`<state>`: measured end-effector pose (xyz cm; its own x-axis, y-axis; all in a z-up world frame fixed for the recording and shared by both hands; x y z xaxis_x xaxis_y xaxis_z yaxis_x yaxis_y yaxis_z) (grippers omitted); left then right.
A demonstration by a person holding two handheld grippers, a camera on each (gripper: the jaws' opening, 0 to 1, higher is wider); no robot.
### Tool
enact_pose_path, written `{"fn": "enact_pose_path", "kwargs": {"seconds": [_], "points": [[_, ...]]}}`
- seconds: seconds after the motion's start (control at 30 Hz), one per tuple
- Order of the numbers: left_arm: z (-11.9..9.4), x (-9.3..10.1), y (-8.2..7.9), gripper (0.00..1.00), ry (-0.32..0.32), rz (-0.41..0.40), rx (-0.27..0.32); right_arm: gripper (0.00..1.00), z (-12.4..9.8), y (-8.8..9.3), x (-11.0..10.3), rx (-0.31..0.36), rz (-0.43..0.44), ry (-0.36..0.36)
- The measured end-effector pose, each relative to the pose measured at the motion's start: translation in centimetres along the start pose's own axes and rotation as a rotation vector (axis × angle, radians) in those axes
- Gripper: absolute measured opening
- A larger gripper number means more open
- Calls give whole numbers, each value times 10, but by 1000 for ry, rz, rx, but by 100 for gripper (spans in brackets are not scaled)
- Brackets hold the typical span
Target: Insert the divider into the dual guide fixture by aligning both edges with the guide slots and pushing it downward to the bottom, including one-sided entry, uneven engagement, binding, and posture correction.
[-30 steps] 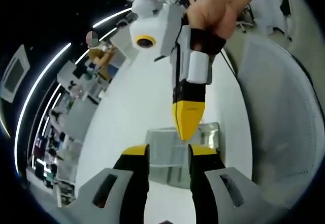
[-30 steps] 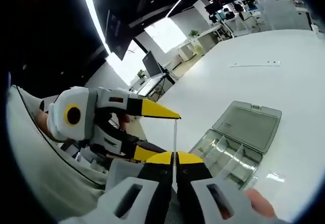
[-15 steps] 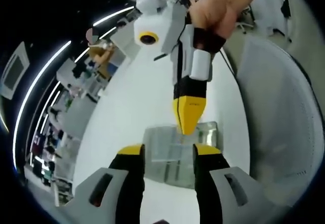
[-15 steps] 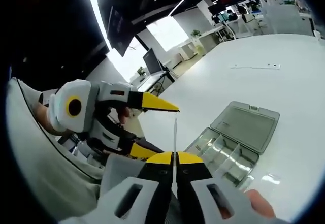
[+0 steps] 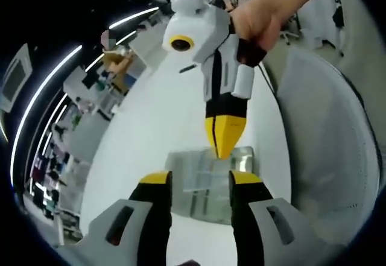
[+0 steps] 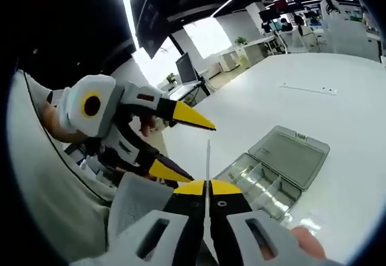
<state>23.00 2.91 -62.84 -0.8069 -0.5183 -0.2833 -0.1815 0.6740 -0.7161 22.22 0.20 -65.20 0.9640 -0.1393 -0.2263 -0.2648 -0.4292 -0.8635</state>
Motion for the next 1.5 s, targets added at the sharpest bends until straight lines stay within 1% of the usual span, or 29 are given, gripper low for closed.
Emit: {"fn": "enact_pose_path", "kwargs": {"seconds": [0.2, 0.4, 0.63, 0.73, 1.03, 1.2, 1.3, 1.5], "points": [[-3, 0, 0, 33, 24, -29, 3, 0, 0, 3, 0, -11, -15, 0], [-3, 1, 3, 31, 46, -46, 2, 0, 1, 5, -3, -24, -80, -3], [-5, -4, 1, 26, 65, -85, 10, 0, 1, 5, -3, -29, -118, -8], [-7, -5, -2, 24, 73, -96, 7, 0, 0, 6, -4, -34, -132, -7], [-7, -6, -1, 22, 115, -117, -12, 0, -1, 5, -4, -42, -175, -8], [-7, -6, -3, 19, 135, -126, -22, 0, 0, 5, -4, -49, -203, -14], [-8, -5, -6, 16, 153, -155, -12, 0, 0, 4, -5, -51, -224, -20], [-8, -3, -6, 12, 164, -160, -20, 0, 1, 5, -6, -70, -273, -23]]}}
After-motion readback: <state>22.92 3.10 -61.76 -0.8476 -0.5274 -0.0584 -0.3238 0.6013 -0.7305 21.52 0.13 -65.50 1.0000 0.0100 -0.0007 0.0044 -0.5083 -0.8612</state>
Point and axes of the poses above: the point that each gripper's makers call its tool centre point, and the gripper's own axes: z roughly forward along the fingers, x roughly to its right, y roughly out of its underside, the point moved 1 cm from there along -z, roughly backward along the fingers, and after that the axes turned 15 degrees about -z, right-handed, at the moved point
